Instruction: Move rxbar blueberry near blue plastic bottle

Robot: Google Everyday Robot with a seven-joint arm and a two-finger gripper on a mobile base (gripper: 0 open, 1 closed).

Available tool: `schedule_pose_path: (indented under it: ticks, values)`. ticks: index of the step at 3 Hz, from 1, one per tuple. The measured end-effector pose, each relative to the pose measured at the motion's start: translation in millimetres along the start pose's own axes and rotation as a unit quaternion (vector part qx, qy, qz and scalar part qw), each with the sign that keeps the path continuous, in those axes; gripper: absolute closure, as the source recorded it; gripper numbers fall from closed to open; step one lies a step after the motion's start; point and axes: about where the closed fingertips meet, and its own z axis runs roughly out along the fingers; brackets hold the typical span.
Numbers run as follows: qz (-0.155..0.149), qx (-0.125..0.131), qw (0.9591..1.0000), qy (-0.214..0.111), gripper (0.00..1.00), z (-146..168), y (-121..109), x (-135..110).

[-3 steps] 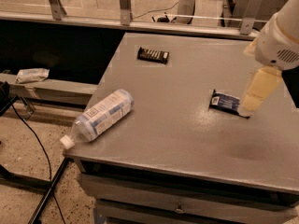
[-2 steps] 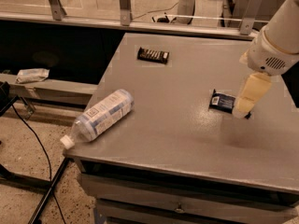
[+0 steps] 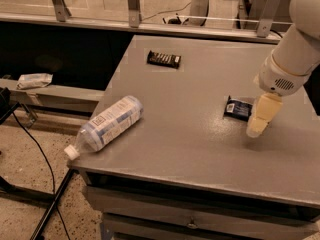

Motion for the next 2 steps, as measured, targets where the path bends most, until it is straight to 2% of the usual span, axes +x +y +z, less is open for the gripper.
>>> schedule_pose_path:
  ticks: [1,2]
  values:
    - [0.009,-0.002,0.9997,0.023,0.0,14.7,-3.2,13.2]
    - [0.008,-0.005,0.9992,0.039,0.17,23.1,-3.9,19.9]
